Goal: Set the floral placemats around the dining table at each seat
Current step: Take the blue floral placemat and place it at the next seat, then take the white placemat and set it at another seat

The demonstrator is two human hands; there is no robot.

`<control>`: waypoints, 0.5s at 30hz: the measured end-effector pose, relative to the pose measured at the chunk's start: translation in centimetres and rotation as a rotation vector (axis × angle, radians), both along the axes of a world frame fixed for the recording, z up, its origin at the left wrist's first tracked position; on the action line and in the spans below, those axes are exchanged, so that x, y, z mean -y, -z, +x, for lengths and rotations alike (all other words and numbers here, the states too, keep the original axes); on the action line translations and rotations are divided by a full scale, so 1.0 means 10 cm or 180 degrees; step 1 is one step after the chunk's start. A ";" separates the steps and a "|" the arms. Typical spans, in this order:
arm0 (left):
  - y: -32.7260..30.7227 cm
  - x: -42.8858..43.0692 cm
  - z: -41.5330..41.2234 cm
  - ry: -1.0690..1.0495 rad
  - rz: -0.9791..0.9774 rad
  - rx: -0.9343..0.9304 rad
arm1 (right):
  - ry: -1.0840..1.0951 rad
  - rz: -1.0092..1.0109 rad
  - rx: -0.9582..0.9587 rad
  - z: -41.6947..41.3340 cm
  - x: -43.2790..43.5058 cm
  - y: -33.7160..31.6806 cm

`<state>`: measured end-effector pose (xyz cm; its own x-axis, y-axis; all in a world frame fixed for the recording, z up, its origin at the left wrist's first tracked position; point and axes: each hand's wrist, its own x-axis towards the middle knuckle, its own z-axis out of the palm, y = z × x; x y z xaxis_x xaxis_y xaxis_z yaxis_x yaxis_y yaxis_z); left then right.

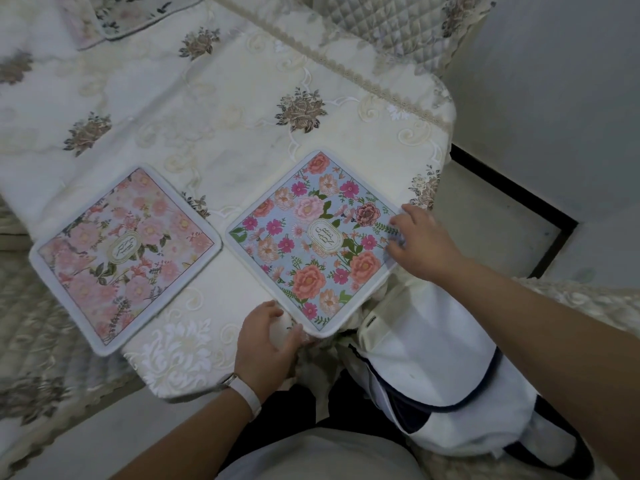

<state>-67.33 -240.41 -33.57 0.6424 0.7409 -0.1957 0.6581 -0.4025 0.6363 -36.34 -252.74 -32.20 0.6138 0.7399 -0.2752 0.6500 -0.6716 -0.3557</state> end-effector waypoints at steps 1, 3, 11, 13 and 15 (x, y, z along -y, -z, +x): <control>-0.06 -0.04 -0.02 -0.0076 -0.0047 0.0055 | -0.0183 0.0040 0.0206 -0.04 -0.04 -0.02; -0.18 -0.17 -0.09 -0.0206 -0.0033 0.0064 | -0.0517 0.0141 0.0351 -0.16 -0.17 -0.11; -0.93 -0.79 -0.85 -0.0102 0.1176 -0.0620 | -0.1705 0.0670 0.0696 -1.07 -0.73 -0.72; -1.15 -0.90 -1.14 -0.0028 0.1513 -0.0775 | -0.1886 0.0823 0.0673 -1.34 -0.85 -0.87; -1.33 -0.94 -1.39 -0.0049 0.1725 -0.0799 | -0.2072 0.0877 0.0669 -1.56 -0.96 -0.98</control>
